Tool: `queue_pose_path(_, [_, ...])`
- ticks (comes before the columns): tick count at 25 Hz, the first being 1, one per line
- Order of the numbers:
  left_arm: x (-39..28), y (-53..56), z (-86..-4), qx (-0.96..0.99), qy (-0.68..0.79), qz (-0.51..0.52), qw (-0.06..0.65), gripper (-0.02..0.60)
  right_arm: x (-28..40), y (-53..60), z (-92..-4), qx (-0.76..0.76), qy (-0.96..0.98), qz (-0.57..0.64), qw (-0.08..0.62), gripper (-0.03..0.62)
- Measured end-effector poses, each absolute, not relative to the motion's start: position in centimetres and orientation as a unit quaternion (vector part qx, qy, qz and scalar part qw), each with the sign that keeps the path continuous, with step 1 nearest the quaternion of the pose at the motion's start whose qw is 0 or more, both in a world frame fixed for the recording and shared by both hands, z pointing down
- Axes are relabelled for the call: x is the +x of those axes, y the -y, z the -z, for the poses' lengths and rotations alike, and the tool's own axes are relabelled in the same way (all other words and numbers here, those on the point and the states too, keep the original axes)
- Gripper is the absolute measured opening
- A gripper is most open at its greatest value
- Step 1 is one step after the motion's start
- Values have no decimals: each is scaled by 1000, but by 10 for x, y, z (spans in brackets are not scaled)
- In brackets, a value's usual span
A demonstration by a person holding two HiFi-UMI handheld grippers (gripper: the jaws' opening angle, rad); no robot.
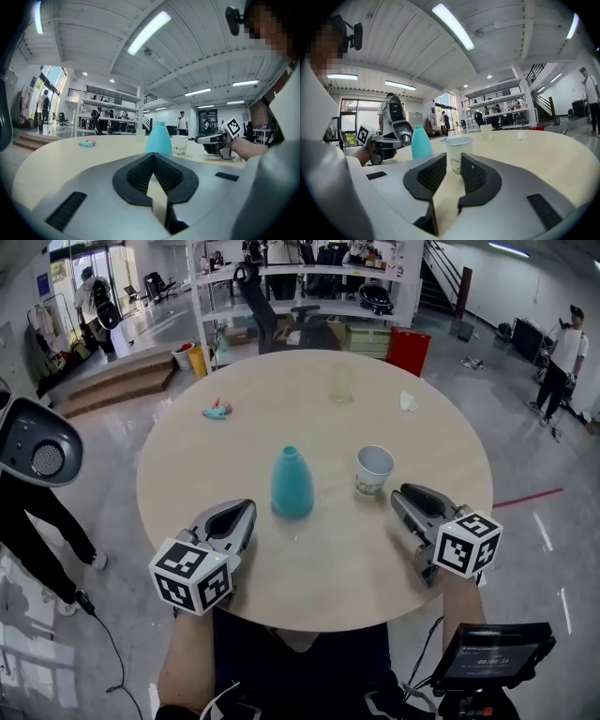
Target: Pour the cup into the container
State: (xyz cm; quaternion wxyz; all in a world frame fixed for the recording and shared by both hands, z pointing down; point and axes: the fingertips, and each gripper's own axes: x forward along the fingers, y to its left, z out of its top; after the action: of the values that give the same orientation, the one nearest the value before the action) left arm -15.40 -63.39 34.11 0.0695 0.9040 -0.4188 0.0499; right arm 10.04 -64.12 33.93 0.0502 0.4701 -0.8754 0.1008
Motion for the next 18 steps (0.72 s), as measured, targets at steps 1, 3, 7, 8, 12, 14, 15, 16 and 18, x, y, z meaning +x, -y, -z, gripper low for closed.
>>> queue_pose_path(1, [-154, 630, -338, 903, 423, -45, 65, -2, 96, 637, -337, 466, 879, -97, 42, 63])
queue_pose_path(3, [-153, 621, -327, 903, 426, -25, 49, -2, 84, 630, -333, 453, 887, -77, 43, 13])
queue_pose_path(7, [-153, 604, -323, 898, 438, -4, 38, -2, 62, 622, -339, 428, 900, -61, 58, 11])
queue_pose_path(8, [-151, 600, -324, 897, 441, -9, 38, -2, 59, 620, -341, 425, 901, -62, 56, 11])
queue_pose_path(12, [-143, 578, -319, 888, 458, -16, 36, -2, 52, 608, -336, 414, 908, -59, 35, 11])
queue_pose_path(14, [-139, 556, -322, 882, 469, -25, 35, -2, 53, 589, -332, 412, 909, -52, 31, 11])
queue_pose_path(15, [-138, 542, -324, 879, 475, -30, 37, -2, 53, 575, -329, 410, 910, -47, 31, 11])
queue_pose_path(16, [-138, 528, -326, 875, 482, -35, 41, -2, 53, 561, -327, 407, 912, -44, 33, 11])
queue_pose_path(18, [-139, 498, -330, 867, 495, -44, 49, -2, 54, 533, -323, 400, 915, -40, 35, 11])
